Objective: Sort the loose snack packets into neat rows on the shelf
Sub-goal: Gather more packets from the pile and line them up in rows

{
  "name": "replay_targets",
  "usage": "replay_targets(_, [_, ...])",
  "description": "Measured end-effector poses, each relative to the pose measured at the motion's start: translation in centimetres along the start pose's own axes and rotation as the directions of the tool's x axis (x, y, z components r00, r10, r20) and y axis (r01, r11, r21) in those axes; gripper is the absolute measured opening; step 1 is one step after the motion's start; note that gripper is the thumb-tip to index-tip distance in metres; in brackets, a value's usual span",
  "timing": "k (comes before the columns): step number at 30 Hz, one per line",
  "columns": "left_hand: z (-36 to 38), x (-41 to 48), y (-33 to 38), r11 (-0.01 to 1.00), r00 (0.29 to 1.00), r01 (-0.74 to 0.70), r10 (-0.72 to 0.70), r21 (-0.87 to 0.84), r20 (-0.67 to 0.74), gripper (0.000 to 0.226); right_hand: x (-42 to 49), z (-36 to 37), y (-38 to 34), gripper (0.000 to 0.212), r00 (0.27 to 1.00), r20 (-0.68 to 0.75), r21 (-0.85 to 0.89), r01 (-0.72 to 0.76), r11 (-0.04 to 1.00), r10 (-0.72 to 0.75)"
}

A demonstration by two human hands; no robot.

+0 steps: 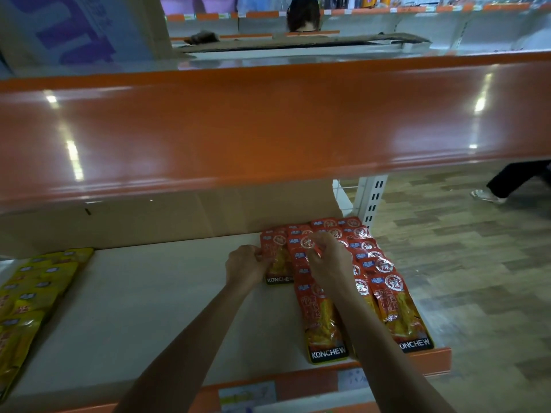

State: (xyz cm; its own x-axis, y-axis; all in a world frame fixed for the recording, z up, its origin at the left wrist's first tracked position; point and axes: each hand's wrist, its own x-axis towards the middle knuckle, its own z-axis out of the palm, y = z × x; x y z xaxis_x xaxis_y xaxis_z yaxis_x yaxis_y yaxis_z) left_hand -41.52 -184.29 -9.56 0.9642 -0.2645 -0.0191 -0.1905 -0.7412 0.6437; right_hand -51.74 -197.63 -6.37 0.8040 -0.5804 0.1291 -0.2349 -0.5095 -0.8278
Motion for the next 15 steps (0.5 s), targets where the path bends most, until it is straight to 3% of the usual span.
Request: replay_targets(15, [-0.07, -0.16, 0.3, 0.996, 1.0, 0.017, -0.018, 0.085, 0.003, 0.033, -0.74, -0.61, 0.07, 0.03, 1.0, -0.014, -0.035, 0.008, 0.999, -0.009])
